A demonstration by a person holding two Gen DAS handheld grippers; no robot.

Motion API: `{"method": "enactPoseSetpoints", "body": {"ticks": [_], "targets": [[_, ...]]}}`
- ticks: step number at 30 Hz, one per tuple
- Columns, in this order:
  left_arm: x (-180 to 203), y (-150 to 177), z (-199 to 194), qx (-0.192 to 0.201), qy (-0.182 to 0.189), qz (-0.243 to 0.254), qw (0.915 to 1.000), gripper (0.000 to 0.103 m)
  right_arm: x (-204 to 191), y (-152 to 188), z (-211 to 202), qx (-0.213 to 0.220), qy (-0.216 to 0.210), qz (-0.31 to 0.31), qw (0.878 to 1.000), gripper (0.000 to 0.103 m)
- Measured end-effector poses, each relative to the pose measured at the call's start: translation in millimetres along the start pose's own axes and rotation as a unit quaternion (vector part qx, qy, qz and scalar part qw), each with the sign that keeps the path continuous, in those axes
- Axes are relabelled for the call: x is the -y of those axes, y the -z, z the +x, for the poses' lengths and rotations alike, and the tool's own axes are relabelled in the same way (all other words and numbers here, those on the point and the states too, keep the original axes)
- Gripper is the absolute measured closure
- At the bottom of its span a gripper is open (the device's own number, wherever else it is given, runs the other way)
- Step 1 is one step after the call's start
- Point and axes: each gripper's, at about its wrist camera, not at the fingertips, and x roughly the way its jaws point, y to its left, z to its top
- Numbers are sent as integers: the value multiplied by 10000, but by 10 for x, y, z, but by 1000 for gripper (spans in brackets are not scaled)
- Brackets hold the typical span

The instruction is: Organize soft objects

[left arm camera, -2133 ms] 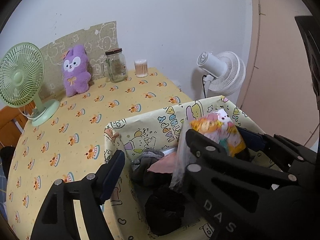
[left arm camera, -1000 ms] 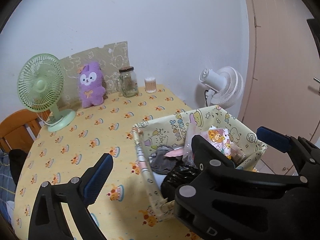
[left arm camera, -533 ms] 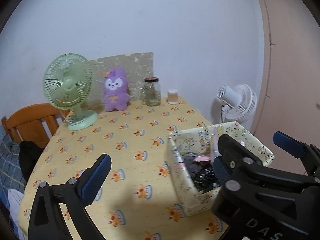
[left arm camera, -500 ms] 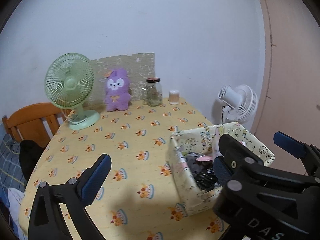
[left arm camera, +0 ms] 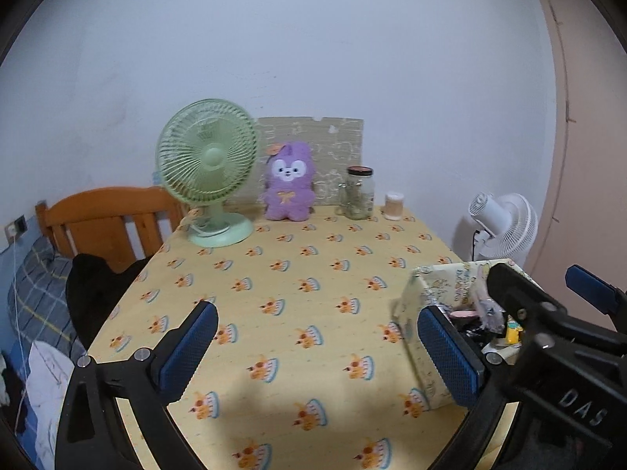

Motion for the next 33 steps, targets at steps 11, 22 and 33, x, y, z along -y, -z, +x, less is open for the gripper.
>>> {"method": "enactPoseSetpoints", "body": {"ticks": [11, 22, 33], "targets": [[-371, 11, -289, 302, -399, -106, 9987, 0, -182, -17, -166, 229, -89, -6, 9997, 4], [-428, 9, -419, 459, -520, -25, 9976, 0, -168, -11, -252, 310, -119, 64, 9994, 3], [-433, -11, -477, 559, -555, -121, 9968, 0, -111, -11, -320, 359, -142, 3, 9993, 3]]}}
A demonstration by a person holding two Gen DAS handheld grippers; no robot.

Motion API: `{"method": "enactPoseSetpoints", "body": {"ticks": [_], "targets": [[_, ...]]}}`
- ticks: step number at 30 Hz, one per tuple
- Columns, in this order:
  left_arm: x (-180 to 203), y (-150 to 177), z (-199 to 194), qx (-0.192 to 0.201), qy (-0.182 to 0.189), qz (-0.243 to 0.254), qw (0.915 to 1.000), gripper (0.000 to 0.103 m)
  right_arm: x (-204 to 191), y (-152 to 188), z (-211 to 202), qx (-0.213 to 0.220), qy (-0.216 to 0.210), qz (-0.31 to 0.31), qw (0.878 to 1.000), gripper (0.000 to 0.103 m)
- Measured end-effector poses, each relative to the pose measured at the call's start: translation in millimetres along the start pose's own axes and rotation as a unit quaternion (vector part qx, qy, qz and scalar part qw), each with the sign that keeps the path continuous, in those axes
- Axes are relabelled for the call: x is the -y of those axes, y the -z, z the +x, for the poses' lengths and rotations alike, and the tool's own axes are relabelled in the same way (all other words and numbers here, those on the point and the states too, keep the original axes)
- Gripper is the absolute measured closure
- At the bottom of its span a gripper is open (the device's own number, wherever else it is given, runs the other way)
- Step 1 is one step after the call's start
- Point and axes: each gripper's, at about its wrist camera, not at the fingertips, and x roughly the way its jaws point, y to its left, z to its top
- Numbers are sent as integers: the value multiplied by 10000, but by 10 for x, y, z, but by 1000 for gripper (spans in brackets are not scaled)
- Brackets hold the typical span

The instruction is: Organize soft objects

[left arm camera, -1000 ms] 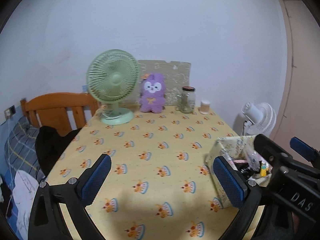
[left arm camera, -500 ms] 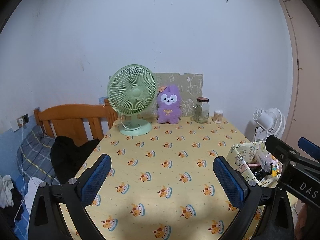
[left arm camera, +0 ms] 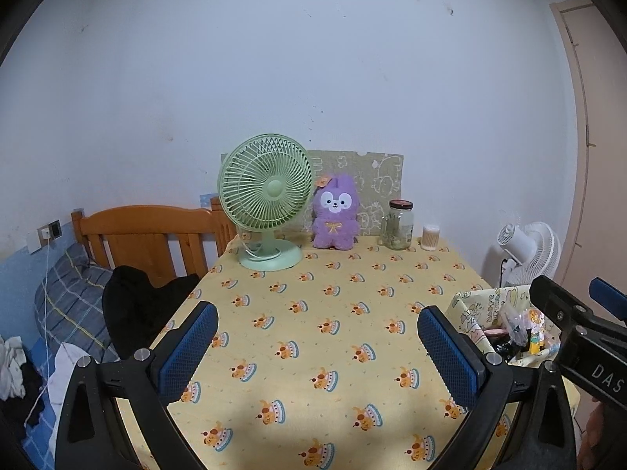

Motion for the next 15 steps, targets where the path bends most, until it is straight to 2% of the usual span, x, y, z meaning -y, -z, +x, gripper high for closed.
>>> {"method": "enactPoseSetpoints", "body": {"ticks": [15], "targets": [[-4, 3, -20, 15, -22, -24, 10000, 0, -6, -10, 22, -30, -17, -67, 10000, 3]]}}
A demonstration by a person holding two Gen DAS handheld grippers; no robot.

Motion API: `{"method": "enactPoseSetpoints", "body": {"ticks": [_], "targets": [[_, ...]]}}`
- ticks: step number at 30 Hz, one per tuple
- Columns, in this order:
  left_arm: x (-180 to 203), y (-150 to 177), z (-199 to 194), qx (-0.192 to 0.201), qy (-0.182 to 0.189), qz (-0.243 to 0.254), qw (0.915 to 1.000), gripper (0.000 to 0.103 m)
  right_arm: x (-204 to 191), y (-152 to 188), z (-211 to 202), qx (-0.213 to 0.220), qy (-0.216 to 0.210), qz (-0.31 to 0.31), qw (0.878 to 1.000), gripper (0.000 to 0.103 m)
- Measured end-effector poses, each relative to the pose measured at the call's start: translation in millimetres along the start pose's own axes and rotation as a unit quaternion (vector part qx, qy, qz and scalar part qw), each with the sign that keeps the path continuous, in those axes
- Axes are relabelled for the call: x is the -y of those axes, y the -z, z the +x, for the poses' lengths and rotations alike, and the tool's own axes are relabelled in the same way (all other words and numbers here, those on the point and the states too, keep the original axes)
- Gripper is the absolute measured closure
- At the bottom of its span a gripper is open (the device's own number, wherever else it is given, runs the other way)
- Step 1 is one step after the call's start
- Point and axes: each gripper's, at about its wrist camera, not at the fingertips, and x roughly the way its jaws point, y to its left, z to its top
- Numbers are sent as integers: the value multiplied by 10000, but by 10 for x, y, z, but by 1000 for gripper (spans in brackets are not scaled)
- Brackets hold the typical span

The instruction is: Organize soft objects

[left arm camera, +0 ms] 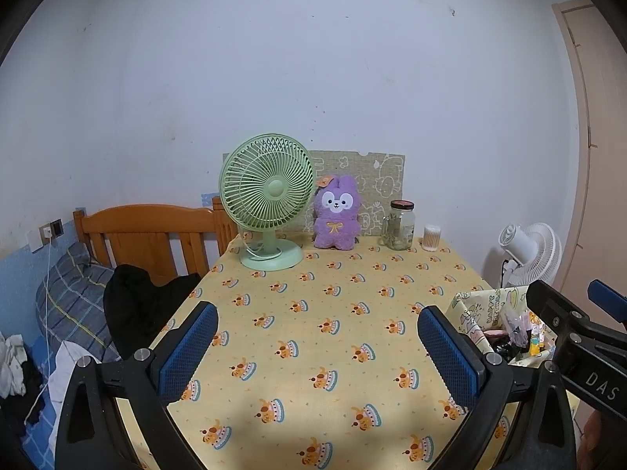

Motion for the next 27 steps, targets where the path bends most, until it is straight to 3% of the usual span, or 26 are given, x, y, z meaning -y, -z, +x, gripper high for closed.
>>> {"method": "enactPoseSetpoints", "body": {"ticks": [27], "targets": [[-14, 16, 2, -20, 83, 41, 10000, 0, 29, 33, 20, -11, 74, -1, 10000, 3]]}}
